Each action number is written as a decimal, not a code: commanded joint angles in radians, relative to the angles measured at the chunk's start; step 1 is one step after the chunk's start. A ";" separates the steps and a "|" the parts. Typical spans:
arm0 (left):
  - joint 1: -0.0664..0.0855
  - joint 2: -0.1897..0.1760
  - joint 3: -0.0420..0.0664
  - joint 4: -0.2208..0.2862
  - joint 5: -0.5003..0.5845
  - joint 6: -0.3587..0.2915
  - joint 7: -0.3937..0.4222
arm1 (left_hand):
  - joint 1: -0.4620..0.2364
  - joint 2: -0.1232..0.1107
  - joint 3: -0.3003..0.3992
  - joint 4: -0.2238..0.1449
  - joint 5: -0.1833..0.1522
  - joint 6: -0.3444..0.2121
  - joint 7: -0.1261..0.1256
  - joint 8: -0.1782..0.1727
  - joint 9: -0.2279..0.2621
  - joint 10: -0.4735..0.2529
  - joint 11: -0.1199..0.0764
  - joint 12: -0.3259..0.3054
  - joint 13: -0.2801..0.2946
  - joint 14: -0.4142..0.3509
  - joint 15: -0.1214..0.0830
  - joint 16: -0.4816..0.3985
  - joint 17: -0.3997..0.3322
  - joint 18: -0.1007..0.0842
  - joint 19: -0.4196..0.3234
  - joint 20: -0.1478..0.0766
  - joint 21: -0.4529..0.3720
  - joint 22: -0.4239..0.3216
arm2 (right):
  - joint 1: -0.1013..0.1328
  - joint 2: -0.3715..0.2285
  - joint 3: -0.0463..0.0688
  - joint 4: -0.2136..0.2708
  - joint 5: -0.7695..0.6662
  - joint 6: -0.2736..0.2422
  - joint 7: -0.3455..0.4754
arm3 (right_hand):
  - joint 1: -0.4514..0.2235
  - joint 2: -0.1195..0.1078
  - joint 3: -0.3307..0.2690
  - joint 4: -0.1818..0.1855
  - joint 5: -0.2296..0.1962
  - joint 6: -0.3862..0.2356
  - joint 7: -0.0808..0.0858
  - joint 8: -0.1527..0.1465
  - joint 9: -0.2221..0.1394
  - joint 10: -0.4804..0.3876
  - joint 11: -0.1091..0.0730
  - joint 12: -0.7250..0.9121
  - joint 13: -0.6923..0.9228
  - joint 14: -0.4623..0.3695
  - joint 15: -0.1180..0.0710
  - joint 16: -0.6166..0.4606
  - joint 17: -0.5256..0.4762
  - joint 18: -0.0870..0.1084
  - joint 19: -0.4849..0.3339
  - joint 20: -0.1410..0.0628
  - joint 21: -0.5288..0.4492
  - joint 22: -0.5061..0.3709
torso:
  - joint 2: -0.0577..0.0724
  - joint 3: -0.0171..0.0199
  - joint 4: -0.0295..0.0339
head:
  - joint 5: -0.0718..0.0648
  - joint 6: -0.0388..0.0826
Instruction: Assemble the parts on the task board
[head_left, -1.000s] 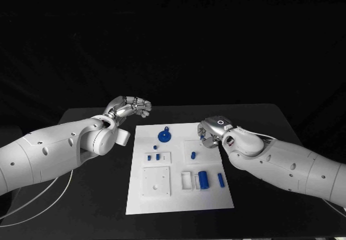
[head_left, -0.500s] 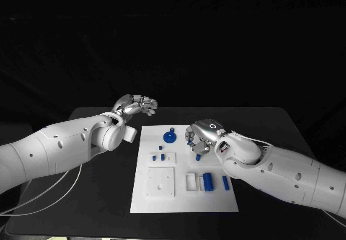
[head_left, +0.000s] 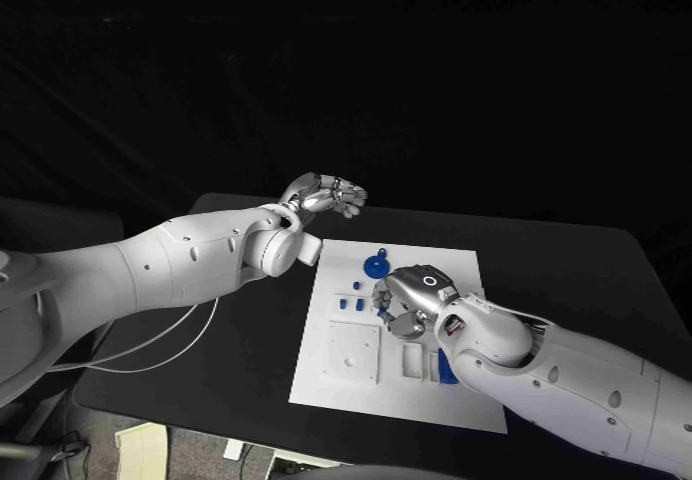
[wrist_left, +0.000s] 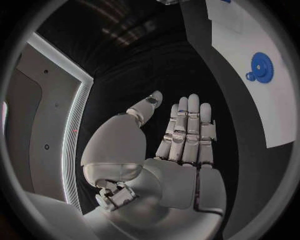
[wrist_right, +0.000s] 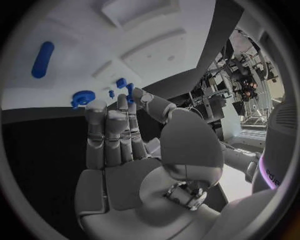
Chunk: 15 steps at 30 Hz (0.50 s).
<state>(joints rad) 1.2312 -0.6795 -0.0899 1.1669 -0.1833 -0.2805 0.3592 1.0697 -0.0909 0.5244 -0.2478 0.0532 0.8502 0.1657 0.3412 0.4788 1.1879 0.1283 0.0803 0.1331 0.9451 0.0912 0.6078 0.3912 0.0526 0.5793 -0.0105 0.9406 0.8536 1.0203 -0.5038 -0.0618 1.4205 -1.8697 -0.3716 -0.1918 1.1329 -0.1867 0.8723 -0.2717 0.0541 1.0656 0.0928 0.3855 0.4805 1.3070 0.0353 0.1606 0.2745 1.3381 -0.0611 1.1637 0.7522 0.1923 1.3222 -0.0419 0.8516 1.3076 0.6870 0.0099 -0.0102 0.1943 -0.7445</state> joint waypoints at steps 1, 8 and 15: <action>0.002 0.009 0.001 -0.003 0.010 -0.004 0.011 | -0.004 0.005 0.001 -0.006 0.001 -0.006 0.001 0.006 -0.001 0.004 -0.002 -0.004 -0.001 0.008 0.000 -0.004 0.002 0.008 0.000 0.003 -0.005 -0.001 | -0.008 0.017 -0.011 0.002 -0.042 0.024 0.016 | 0.002 -0.001 0.007 0.001 -0.004 0.008 0.000 0.003 0.002 0.006 -0.001 0.003 0.001 -0.024 -0.017 0.004 -0.002 0.069 0.027 -0.031 0.006 0.018 | 0.001 -0.0001 -0.0003 | 0.045 -0.014; 0.002 0.021 0.001 -0.011 0.010 -0.002 0.011 | -0.004 0.005 0.001 -0.006 0.001 -0.006 0.001 0.006 -0.001 0.004 -0.003 -0.004 -0.001 0.008 0.001 -0.005 0.002 0.008 0.000 0.003 -0.005 -0.001 | -0.022 0.045 -0.039 -0.007 -0.053 0.026 0.018 | 0.002 -0.001 0.007 0.001 -0.004 0.007 0.000 0.003 0.002 0.006 -0.001 0.003 0.002 -0.024 -0.017 0.004 -0.002 0.069 0.027 -0.031 0.006 0.018 | 0.002 -0.0007 0.0003 | 0.083 -0.027; 0.002 0.032 0.001 -0.014 0.010 0.000 0.009 | -0.004 0.005 0.001 -0.006 0.001 -0.006 0.001 0.006 -0.002 0.004 -0.003 -0.004 -0.002 0.008 0.001 -0.006 0.002 0.007 -0.001 0.004 -0.005 -0.002 | -0.043 0.064 -0.050 -0.020 -0.077 0.029 0.014 | 0.002 0.001 0.007 0.000 -0.004 0.007 0.000 0.002 0.003 0.005 -0.001 0.002 0.002 -0.025 -0.017 0.004 -0.003 0.069 0.027 -0.031 0.006 0.018 | 0.002 -0.0010 -0.0008 | 0.094 -0.034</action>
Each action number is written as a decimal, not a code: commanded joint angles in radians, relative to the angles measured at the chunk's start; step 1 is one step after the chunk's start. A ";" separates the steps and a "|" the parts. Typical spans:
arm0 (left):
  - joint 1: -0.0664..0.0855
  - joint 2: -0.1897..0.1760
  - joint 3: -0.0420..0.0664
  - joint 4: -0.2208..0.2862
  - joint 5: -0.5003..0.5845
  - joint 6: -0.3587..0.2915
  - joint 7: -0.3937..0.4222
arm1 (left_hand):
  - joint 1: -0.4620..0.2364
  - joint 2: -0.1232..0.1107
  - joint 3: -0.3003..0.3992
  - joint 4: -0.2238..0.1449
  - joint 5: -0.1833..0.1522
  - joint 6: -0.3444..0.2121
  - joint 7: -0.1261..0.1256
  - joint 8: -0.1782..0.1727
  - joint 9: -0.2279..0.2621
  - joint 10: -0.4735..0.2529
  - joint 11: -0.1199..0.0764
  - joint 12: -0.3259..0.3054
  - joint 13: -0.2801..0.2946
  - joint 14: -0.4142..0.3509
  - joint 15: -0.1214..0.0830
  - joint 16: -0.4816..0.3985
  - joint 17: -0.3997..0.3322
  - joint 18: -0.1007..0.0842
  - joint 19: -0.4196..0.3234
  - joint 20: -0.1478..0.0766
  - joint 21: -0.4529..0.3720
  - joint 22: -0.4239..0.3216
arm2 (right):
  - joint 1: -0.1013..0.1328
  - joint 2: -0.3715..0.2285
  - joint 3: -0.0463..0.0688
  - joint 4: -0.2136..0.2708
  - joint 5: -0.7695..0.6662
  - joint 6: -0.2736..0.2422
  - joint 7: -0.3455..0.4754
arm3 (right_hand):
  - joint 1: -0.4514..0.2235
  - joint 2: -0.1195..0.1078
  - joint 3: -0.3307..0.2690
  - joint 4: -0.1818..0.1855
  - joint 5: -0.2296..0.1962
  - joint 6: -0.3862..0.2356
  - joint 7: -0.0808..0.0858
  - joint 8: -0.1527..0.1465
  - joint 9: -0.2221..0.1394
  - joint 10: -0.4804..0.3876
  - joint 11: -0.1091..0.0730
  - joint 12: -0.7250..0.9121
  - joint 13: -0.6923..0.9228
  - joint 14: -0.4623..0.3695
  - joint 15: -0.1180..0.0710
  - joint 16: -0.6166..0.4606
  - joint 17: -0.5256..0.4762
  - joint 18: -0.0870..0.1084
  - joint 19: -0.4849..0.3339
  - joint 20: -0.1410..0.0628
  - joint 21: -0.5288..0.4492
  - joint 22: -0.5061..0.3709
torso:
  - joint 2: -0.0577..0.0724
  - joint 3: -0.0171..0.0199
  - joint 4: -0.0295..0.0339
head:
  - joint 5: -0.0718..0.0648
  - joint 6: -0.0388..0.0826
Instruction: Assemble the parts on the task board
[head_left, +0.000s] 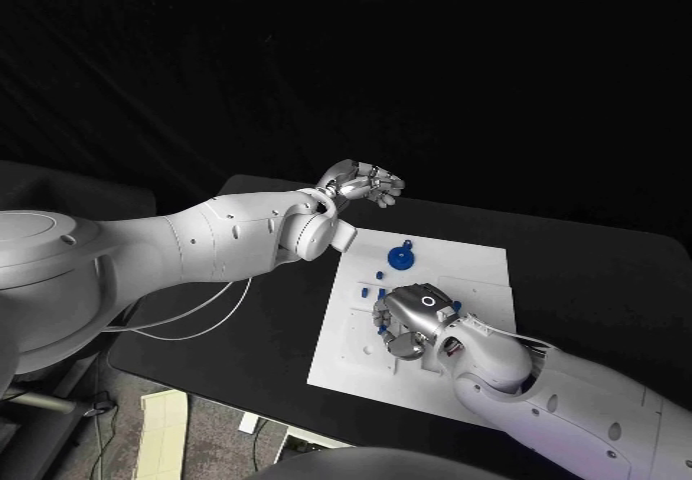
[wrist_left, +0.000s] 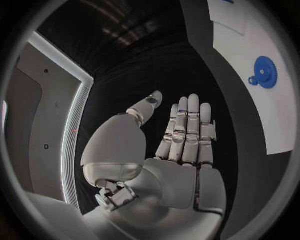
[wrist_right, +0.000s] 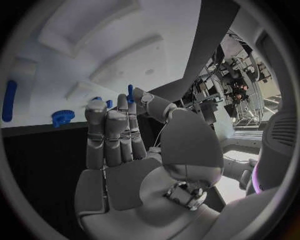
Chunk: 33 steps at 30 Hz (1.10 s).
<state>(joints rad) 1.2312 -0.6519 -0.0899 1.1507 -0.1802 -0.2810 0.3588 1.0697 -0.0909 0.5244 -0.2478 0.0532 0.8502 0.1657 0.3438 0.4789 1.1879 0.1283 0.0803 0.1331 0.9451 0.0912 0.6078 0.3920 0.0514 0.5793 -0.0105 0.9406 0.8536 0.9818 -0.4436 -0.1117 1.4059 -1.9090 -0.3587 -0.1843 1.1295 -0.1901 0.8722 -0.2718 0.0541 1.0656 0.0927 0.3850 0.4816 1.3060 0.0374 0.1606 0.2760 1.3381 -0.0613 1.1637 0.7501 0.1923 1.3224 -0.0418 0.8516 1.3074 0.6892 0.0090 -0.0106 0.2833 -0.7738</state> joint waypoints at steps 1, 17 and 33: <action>0.002 0.004 0.001 0.003 0.007 0.001 0.009 | -0.004 0.005 0.001 -0.006 0.001 -0.006 0.001 0.004 -0.002 0.004 -0.003 -0.004 -0.002 0.008 0.001 -0.006 0.002 0.009 -0.001 0.004 -0.005 -0.002 | -0.006 0.006 -0.001 -0.008 -0.038 0.017 0.006 | 0.005 0.004 0.007 0.000 -0.004 0.007 0.000 0.003 0.002 0.006 -0.003 0.002 0.001 -0.025 -0.017 0.004 -0.001 0.069 0.027 -0.031 0.006 0.018 | 0.000 0.0000 0.0001 | 0.005 -0.006; 0.002 0.003 0.001 0.003 0.007 0.005 0.006 | -0.005 0.005 0.001 -0.005 0.001 -0.007 0.001 0.004 -0.002 0.003 -0.002 -0.004 -0.002 0.008 0.001 -0.009 0.003 0.008 -0.002 0.004 -0.006 -0.002 | -0.007 0.008 -0.001 -0.040 -0.021 0.052 0.010 | 0.003 0.007 0.006 -0.002 -0.004 0.006 0.001 0.002 0.003 0.005 -0.003 0.001 0.002 -0.025 -0.016 0.004 -0.003 0.069 0.026 -0.031 0.006 0.018 | 0.000 0.0009 -0.0008 | 0.001 -0.004; 0.002 0.001 0.001 0.006 0.007 0.007 0.005 | -0.005 0.006 0.001 -0.005 0.001 -0.008 0.001 0.004 -0.003 0.003 -0.002 -0.005 -0.002 0.008 0.001 -0.011 0.004 0.008 -0.002 0.004 -0.007 -0.002 | -0.007 0.006 -0.001 -0.054 -0.019 0.048 0.008 | 0.001 0.009 0.005 -0.004 -0.004 0.005 0.001 0.002 0.005 0.005 -0.002 0.000 0.004 -0.026 -0.016 0.004 -0.005 0.069 0.025 -0.030 0.006 0.018 | -0.001 0.0011 -0.0002 | 0.005 -0.014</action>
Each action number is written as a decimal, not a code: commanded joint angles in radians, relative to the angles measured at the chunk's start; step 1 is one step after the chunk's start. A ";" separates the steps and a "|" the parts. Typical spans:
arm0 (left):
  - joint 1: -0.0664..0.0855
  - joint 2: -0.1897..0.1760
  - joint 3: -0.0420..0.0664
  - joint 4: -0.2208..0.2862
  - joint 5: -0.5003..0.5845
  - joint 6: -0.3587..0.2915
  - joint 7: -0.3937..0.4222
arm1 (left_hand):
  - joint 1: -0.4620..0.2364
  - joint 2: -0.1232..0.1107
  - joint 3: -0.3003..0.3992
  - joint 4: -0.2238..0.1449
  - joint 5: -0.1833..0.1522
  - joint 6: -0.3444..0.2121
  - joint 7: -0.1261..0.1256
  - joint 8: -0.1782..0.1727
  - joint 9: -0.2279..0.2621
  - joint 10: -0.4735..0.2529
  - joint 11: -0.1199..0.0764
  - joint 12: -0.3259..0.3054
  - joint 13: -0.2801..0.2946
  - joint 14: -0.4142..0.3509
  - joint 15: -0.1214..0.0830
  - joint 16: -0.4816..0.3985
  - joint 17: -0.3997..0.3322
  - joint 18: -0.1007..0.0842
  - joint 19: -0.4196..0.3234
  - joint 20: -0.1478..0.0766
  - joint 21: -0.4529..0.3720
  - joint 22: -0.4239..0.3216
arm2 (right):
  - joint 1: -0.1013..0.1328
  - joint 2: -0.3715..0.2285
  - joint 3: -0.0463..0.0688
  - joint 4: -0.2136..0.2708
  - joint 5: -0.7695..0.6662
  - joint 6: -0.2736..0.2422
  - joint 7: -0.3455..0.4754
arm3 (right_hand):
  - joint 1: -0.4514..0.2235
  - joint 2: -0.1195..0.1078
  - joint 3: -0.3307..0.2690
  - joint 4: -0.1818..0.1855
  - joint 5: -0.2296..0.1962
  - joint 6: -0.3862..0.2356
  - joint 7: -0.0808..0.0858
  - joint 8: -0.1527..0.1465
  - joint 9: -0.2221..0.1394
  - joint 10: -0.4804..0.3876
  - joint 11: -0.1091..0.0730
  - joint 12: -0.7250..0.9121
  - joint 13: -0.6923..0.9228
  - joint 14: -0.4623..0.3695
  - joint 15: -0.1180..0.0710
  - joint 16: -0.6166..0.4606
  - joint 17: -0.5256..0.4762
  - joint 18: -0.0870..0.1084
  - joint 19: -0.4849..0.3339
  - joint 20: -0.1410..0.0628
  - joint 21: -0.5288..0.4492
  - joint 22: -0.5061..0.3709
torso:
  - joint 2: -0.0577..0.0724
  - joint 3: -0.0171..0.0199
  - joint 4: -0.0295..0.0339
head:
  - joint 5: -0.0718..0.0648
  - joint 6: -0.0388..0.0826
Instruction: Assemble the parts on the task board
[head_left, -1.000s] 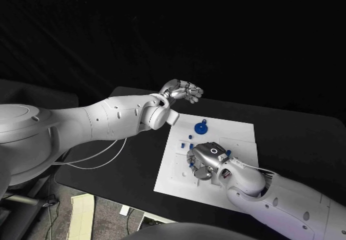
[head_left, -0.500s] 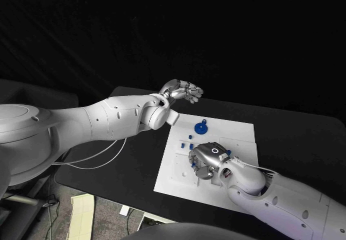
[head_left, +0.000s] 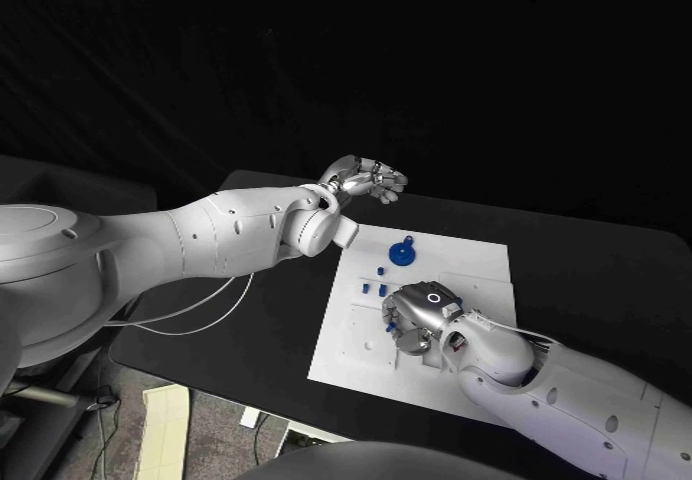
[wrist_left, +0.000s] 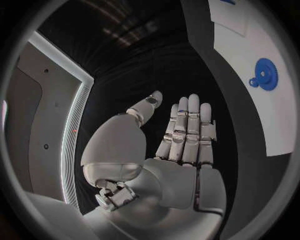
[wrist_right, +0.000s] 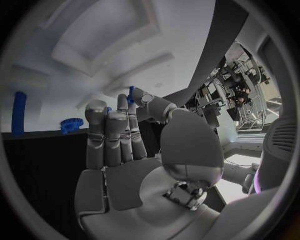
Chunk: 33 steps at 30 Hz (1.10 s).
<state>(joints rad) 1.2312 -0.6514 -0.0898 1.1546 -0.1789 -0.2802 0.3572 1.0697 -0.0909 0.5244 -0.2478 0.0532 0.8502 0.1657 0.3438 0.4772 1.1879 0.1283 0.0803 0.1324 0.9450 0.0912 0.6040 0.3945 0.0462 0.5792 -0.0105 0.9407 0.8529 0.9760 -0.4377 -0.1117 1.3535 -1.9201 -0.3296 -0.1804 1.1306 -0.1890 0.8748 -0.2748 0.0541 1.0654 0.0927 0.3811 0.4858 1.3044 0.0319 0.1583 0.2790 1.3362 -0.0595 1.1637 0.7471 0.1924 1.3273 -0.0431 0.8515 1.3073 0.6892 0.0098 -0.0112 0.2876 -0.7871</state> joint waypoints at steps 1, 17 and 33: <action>0.002 0.001 0.001 0.002 0.006 0.006 0.007 | -0.005 0.006 0.001 -0.005 0.001 -0.008 0.001 0.004 -0.001 0.003 -0.002 -0.005 -0.002 0.008 0.001 -0.007 0.001 0.013 -0.002 0.004 -0.007 -0.001 | -0.001 0.001 -0.001 -0.002 -0.008 0.019 0.004 | 0.000 0.008 0.003 -0.001 -0.004 0.005 0.001 0.006 0.001 0.006 0.003 0.003 0.001 -0.024 -0.018 0.004 -0.002 0.069 0.020 -0.029 0.006 0.018 | -0.001 0.0004 0.0004 | 0.000 -0.001; 0.002 0.002 0.001 0.006 0.006 0.007 0.007 | -0.005 0.006 0.001 -0.005 0.001 -0.008 0.001 0.005 -0.002 0.003 -0.002 -0.005 -0.002 0.009 0.001 -0.009 0.002 0.013 -0.002 0.004 -0.007 -0.001 | -0.001 0.019 -0.013 -0.015 -0.018 0.048 0.001 | -0.001 0.010 0.002 -0.003 -0.003 0.004 0.001 0.005 0.002 0.006 0.003 0.002 0.002 -0.024 -0.018 0.005 -0.003 0.069 0.019 -0.029 0.006 0.018 | 0.000 -0.0001 0.0000 | 0.000 -0.004; 0.002 0.002 0.001 0.007 0.006 0.008 0.006 | -0.005 0.006 0.001 -0.006 0.001 -0.009 0.001 0.005 -0.003 0.002 -0.002 -0.005 -0.002 0.009 0.001 -0.011 0.004 0.013 -0.002 0.004 -0.008 -0.001 | -0.001 0.022 -0.018 -0.013 -0.024 0.064 -0.005 | -0.003 0.011 0.001 -0.005 -0.003 0.004 0.001 0.005 0.003 0.005 0.004 0.001 0.004 -0.025 -0.018 0.005 -0.005 0.069 0.018 -0.028 0.006 0.018 | -0.001 -0.0001 -0.0008 | -0.001 -0.009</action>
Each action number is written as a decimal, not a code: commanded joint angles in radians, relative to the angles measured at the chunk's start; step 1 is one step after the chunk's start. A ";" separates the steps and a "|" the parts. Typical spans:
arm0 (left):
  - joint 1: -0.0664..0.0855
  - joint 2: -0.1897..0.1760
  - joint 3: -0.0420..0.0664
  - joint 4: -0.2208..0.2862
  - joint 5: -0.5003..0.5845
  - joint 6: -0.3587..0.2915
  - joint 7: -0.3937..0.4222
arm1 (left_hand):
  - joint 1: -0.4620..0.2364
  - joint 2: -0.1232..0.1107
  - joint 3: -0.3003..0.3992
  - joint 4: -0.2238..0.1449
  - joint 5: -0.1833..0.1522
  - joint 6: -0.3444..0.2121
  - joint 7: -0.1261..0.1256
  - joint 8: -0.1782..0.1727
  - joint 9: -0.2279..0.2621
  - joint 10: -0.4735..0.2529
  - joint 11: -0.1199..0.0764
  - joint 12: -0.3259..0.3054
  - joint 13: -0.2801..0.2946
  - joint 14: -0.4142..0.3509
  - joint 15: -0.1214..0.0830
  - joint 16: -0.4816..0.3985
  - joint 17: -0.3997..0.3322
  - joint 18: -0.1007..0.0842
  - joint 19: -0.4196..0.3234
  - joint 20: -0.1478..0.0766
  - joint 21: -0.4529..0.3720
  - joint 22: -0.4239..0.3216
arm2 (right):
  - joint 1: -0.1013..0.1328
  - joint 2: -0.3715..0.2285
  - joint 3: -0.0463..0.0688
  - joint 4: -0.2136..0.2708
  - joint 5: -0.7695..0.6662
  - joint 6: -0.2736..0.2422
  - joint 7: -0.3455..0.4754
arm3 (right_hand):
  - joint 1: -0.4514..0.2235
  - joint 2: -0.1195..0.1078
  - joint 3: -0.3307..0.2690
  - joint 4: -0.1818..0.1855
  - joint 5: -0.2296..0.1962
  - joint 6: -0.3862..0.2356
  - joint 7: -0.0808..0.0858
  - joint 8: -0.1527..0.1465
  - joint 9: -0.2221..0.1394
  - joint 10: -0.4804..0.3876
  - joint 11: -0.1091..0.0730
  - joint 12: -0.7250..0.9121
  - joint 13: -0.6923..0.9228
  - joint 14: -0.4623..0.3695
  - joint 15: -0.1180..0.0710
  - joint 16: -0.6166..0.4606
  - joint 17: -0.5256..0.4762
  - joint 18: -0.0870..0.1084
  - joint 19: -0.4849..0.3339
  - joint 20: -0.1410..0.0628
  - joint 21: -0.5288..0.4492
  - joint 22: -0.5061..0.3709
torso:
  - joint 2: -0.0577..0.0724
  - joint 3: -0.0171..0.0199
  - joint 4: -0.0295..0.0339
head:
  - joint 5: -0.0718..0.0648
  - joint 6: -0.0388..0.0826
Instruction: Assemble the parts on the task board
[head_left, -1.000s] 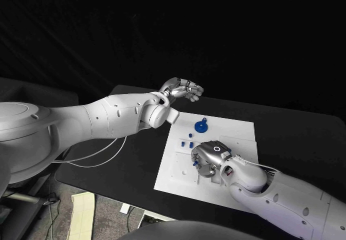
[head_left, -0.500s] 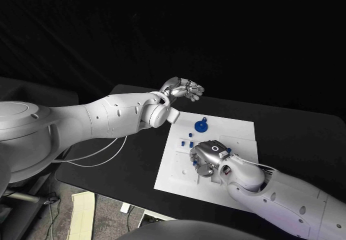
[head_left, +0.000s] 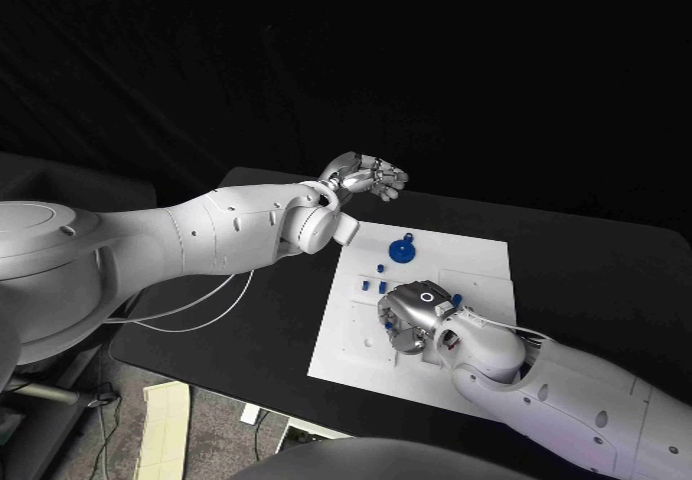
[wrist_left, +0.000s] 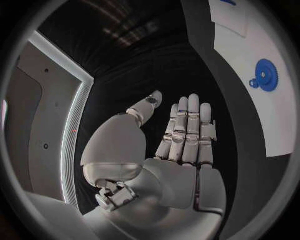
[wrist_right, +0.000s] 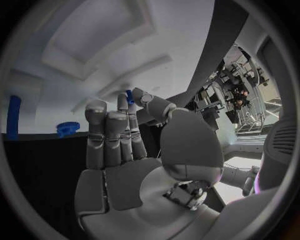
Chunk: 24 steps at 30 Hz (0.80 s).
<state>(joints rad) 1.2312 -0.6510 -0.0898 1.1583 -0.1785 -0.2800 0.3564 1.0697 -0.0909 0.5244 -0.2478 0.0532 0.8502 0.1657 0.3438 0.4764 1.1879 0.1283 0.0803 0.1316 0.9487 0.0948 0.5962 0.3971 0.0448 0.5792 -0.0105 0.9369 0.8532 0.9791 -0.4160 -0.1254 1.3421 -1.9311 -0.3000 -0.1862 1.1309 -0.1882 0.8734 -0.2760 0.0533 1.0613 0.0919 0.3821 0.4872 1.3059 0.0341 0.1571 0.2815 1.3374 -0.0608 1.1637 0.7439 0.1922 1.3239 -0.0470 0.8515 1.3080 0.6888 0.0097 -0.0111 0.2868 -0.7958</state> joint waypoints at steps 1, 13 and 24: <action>0.002 0.002 0.001 0.003 0.005 0.008 0.006 | -0.005 0.006 0.001 -0.006 0.001 -0.009 0.001 0.005 -0.002 0.002 -0.002 -0.005 -0.002 0.006 -0.002 -0.004 0.001 0.014 -0.002 0.004 -0.004 -0.002 | -0.004 0.000 -0.004 -0.003 -0.011 0.030 0.000 | -0.004 0.010 0.002 -0.004 -0.002 0.007 0.002 0.003 0.002 0.003 0.001 0.002 0.002 -0.026 -0.016 0.005 -0.002 0.070 0.021 -0.025 0.006 0.017 | 0.000 0.0000 -0.0009 | 0.000 -0.001; 0.002 0.001 0.001 0.002 0.005 0.009 0.003 | -0.005 0.005 0.001 -0.006 0.001 -0.010 0.002 0.005 -0.003 0.001 -0.001 -0.006 -0.002 0.006 -0.002 -0.006 0.002 0.014 -0.003 0.004 -0.004 -0.002 | -0.004 -0.009 -0.005 -0.007 0.058 -0.044 0.027 | -0.050 -0.040 -0.065 -0.002 0.014 -0.122 0.059 -0.071 -0.022 -0.119 0.050 -0.071 -0.022 -0.025 0.030 0.012 -0.018 0.070 0.022 -0.020 0.002 0.013 | 0.000 0.0009 -0.0009 | -0.003 0.001; 0.002 -0.003 0.001 -0.001 0.005 0.011 0.001 | -0.006 0.005 0.001 -0.005 0.001 -0.012 0.003 0.005 -0.003 0.000 -0.001 -0.007 -0.003 0.006 -0.002 -0.008 0.004 0.014 -0.003 0.004 -0.005 -0.002 | -0.003 -0.066 0.008 0.062 0.079 -0.116 0.026 | -0.079 -0.080 -0.159 0.007 0.010 -0.148 0.062 -0.082 -0.027 -0.174 0.070 -0.093 -0.046 -0.034 0.050 0.022 -0.029 0.070 0.020 -0.016 -0.005 0.010 | -0.001 0.0007 -0.0013 | -0.014 0.005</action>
<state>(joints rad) 1.2312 -0.6540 -0.0898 1.1566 -0.1783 -0.2789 0.3525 1.0697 -0.0909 0.5243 -0.2478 0.0532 0.8466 0.1693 0.3438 0.4745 1.1879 0.1283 0.0803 0.1299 0.9487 0.0948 0.5923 0.3991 0.0435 0.5793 -0.0106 0.9370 0.8532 0.9755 -0.4763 -0.1204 1.3933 -1.8679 -0.3754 -0.1697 1.0524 -0.2625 0.7175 -0.2688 0.0698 0.9190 0.1532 0.3040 0.4608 1.1362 0.1035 0.0694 0.2367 1.3045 -0.0161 1.1803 0.7159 0.1767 1.3238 -0.0470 0.8515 1.3077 0.6883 0.0105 -0.0118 0.2749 -0.7926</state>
